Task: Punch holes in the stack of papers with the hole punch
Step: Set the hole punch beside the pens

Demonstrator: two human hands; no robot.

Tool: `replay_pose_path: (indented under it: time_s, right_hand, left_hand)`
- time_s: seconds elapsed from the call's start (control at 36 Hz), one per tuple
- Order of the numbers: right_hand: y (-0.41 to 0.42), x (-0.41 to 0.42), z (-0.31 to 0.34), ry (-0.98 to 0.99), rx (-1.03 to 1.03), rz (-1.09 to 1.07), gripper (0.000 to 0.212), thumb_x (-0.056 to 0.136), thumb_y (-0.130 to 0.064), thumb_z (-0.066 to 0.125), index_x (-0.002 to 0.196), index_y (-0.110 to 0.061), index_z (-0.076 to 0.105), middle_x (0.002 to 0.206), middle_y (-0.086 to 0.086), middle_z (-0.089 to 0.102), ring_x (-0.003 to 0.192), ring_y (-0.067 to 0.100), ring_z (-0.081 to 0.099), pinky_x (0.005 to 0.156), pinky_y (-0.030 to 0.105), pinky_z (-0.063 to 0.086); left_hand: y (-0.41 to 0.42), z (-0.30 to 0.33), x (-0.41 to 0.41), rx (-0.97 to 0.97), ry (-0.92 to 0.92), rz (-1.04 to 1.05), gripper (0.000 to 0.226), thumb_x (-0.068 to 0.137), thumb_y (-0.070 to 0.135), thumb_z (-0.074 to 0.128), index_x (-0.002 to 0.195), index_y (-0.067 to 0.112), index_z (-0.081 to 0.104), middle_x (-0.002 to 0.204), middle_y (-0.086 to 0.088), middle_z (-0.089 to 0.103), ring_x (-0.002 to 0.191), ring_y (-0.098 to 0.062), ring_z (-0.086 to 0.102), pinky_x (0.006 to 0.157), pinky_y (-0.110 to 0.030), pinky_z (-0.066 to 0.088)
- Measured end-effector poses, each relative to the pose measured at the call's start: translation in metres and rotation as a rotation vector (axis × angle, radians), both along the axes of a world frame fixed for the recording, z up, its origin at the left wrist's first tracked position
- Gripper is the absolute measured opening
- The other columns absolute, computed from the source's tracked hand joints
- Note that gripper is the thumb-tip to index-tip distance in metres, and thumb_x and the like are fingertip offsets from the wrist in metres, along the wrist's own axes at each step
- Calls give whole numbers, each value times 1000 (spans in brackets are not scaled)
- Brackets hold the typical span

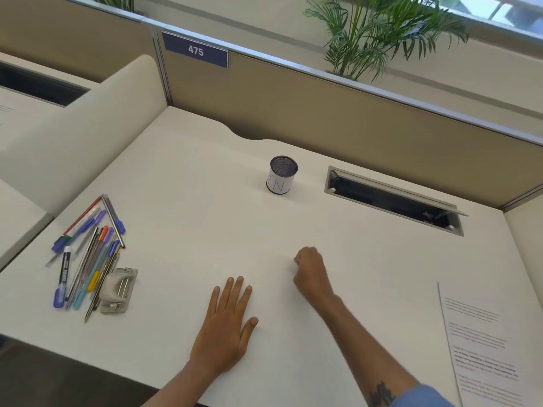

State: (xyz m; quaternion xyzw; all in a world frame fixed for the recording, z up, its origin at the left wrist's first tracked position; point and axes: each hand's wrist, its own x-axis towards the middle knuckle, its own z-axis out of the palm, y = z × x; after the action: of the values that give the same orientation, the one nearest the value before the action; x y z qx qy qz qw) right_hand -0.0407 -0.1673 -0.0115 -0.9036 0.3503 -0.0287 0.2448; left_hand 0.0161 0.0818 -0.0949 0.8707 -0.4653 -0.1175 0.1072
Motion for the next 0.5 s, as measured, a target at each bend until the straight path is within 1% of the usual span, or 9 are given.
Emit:
replay_pose_path:
  time_s: [0.06, 0.11, 0.19, 0.25, 0.31, 0.33, 0.39, 0.44, 0.5]
  right_hand:
    - [-23, 24, 15, -74, 8, -25, 37, 74, 25, 41, 87, -5, 58, 101, 23, 57, 97, 35, 52, 74, 30, 29]
    - [-44, 51, 33, -142, 16, -65, 43, 74, 24, 40, 80, -19, 45, 97, 16, 52, 90, 27, 46, 71, 26, 25]
    - [-73, 95, 62, -196, 30, -82, 39, 75, 22, 41, 79, -17, 42, 90, 9, 48, 80, 21, 41, 68, 28, 28]
    - [-88, 124, 83, -225, 40, -80, 44, 66, 22, 36, 66, -22, 30, 71, -2, 32, 62, 15, 27, 55, 29, 18]
    - [-101, 151, 99, -218, 28, -87, 38, 60, 19, 33, 60, -20, 29, 65, -2, 26, 58, 16, 20, 50, 34, 13]
    - [-108, 164, 103, -205, 16, -101, 31, 66, 19, 38, 60, -11, 40, 65, 2, 36, 60, 19, 28, 49, 40, 21]
    - [-123, 185, 106, -197, 6, -130, 15, 84, 14, 51, 83, 5, 62, 84, 13, 60, 76, 28, 49, 65, 47, 45]
    - [-135, 203, 108, -199, 35, -143, 17, 88, 11, 52, 95, 3, 65, 102, 16, 68, 88, 29, 57, 71, 43, 50]
    - [-143, 216, 109, -195, 72, -146, 23, 86, 12, 51, 92, -4, 65, 106, 14, 70, 88, 27, 59, 67, 36, 49]
  left_hand:
    - [0, 1, 0, -4, 0, -2, 71, 110, 57, 22, 171, 22, 12, 181, -1, -1, 168, -24, -2, 132, -52, 9]
    - [1, 2, 0, -12, 6, -6, 71, 110, 57, 22, 171, 22, 13, 181, -1, -1, 168, -24, -1, 131, -52, 9]
    - [0, 4, 0, -26, 15, -13, 71, 110, 57, 25, 171, 22, 14, 181, -1, 0, 168, -25, 2, 130, -51, 10]
    - [-1, 6, 0, -28, 20, -12, 72, 109, 58, 27, 171, 21, 17, 181, -2, 5, 167, -26, 7, 129, -50, 12]
    - [-3, 9, 2, -15, 14, -15, 72, 108, 58, 28, 169, 19, 27, 180, -5, 15, 166, -29, 18, 127, -51, 17]
    - [-4, 11, 3, -5, 5, -21, 73, 107, 58, 28, 166, 17, 33, 178, -8, 21, 164, -31, 25, 125, -51, 20]
    - [-7, 14, 6, 13, -25, -30, 73, 106, 59, 27, 160, 14, 46, 173, -11, 34, 160, -33, 34, 123, -51, 23]
    - [-9, 16, 10, 13, -77, -27, 75, 106, 60, 23, 153, 13, 57, 165, -14, 47, 161, -31, 26, 124, -49, 18]
    - [-13, 17, 14, -17, -130, -18, 77, 105, 61, 19, 149, 13, 59, 156, -16, 58, 164, -26, 7, 123, -48, 12]
